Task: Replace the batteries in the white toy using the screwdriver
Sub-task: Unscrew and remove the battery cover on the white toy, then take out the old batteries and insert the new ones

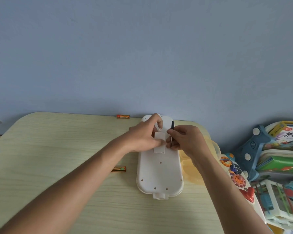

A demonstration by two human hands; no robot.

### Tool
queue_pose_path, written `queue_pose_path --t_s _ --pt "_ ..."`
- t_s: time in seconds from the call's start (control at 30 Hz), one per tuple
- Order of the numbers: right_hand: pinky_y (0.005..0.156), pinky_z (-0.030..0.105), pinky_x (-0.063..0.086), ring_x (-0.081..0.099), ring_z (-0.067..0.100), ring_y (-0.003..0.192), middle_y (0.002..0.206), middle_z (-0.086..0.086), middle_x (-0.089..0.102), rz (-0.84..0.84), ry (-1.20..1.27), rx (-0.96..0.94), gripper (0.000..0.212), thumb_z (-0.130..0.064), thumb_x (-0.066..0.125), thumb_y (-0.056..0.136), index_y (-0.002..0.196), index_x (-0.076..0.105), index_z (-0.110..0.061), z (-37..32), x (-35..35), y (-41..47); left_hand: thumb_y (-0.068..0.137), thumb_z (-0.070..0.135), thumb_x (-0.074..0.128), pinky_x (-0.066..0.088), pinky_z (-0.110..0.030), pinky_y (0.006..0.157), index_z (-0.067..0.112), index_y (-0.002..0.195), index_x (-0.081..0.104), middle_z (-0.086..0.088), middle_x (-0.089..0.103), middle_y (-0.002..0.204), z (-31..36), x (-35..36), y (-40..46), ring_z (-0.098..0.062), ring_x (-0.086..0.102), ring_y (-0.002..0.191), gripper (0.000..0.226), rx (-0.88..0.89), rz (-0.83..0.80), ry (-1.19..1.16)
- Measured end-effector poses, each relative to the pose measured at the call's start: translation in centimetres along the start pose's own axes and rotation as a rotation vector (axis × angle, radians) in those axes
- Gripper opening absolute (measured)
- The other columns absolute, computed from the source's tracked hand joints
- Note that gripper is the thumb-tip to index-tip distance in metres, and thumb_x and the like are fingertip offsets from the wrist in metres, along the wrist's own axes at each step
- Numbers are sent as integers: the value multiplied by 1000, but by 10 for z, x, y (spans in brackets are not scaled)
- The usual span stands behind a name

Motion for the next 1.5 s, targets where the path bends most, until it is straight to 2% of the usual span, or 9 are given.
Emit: queue_pose_path --t_s 0.17,0.33,0.53,0.77,0.9,0.97,1.07,1.2,1.5 --pt "67 35 64 75 19 59 83 9 76 44 32 18 10 -15 70 91 93 78 -9 -13 -16 -22 89 26 69 38 -29 63 34 102 54 10 54 64 -2 -26 -17 -10 46 57 22 81 209 -236" --pt "59 33 61 75 22 61 73 4 78 88 -95 16 11 -13 74 88 97 80 -16 -11 -44 -74 91 23 69 37 -28 57 33 102 59 6 65 71 -44 -58 -49 -9 47 53 18 13 327 -248" --pt "48 18 53 65 7 48 65 -3 76 26 -322 42 19 -19 79 84 98 69 -26 21 -53 -143 92 17 66 38 -29 59 29 103 59 3 67 74 -103 -60 -80 -16 55 61 17 -103 363 -150" --pt "62 45 59 67 12 51 69 -6 73 42 -525 103 26 -24 81 77 81 56 -32 70 -51 -172 88 16 71 47 -29 70 21 103 64 -4 64 80 -107 -53 -88 -23 62 80 17 -61 429 -20" --pt "57 27 50 60 8 62 63 -4 66 90 -584 -16 28 -24 81 75 78 54 -30 62 -47 -173 84 19 75 52 -48 87 24 99 65 0 63 84 -105 -54 -88 -27 62 85 19 -52 441 22" --pt "59 28 48 59 8 67 61 -1 64 70 -594 -41 29 -22 81 76 76 53 -28 62 -45 -172 83 22 75 51 -49 89 28 100 64 4 61 88 -103 -56 -90 -29 60 94 21 -68 453 34" --pt "55 24 49 58 3 64 60 -4 61 37 -650 -73 29 -29 82 77 76 52 -30 55 -43 -168 85 26 74 47 -45 94 24 105 65 2 57 97 -91 -61 -91 -30 52 108 22 -59 504 111" --pt "60 8 47 62 6 69 63 -9 63 131 -650 -358 22 -26 84 76 82 63 -26 -1 -44 -140 90 27 68 34 -27 93 23 111 65 2 52 109 -39 -45 -76 -22 47 115 21 119 419 154" --pt "71 41 57 68 21 84 93 -2 72 -78 -832 -736 31 -26 79 80 111 74 -23 -62 26 -48 98 21 57 39 -34 103 20 120 62 -2 51 129 4 -13 -22 -25 38 129 22 103 236 280"
Point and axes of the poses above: each hand's wrist, its own y-axis towards the middle knuckle, its own x-axis out of the palm, z = x × y, the point moved 10 cm from there along y, towards the middle knuckle
